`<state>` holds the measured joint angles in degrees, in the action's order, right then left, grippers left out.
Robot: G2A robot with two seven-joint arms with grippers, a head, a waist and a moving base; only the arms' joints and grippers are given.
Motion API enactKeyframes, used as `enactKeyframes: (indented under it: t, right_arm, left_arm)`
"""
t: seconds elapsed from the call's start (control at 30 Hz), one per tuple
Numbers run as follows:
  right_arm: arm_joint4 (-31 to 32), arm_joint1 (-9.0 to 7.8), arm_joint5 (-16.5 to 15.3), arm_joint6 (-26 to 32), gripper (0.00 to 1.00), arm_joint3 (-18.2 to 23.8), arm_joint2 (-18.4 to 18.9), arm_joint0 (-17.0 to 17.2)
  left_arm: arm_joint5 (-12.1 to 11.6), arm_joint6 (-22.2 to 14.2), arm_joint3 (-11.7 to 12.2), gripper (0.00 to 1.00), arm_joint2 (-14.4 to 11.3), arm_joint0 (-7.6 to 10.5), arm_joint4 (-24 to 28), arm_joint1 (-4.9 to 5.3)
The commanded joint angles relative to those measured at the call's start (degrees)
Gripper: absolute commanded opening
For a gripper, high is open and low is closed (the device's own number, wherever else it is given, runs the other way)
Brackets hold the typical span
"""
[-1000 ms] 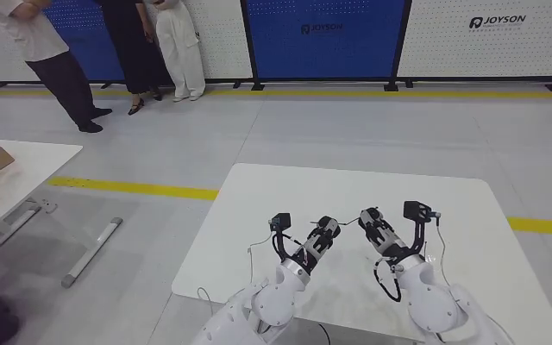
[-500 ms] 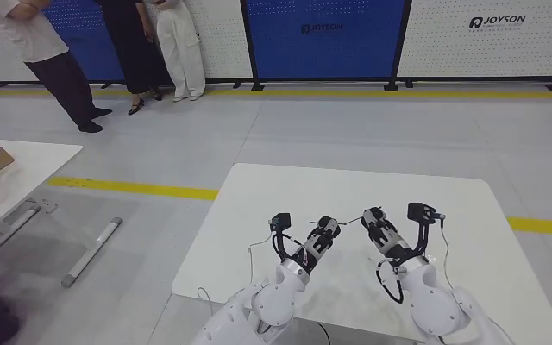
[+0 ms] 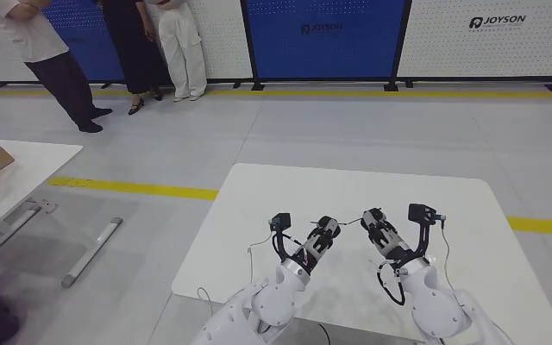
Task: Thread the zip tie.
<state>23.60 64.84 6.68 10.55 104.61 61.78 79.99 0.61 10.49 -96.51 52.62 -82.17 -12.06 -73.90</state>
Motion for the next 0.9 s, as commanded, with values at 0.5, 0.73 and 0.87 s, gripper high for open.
enactKeyframes:
  t: [0.5, 0.73, 0.87]
  right_arm:
    - [1.28, 1.03, 0.0, 0.12, 0.0, -0.58, 0.03, -0.2]
    - [1.65, 1.4, 0.13, 0.62, 0.0, -0.74, 0.04, -0.18]
    - [1.78, 1.7, 0.16, 0.98, 0.0, -1.12, -0.33, -0.62]
  left_arm:
    - [0.0, 0.0, 0.0, 0.0, 0.0, 0.0, 0.0, 0.0]
    - [0.0, 0.0, 0.0, 0.0, 0.0, 0.0, 0.0, 0.0]
    - [0.0, 0.0, 0.0, 0.0, 0.0, 0.0, 0.0, 0.0]
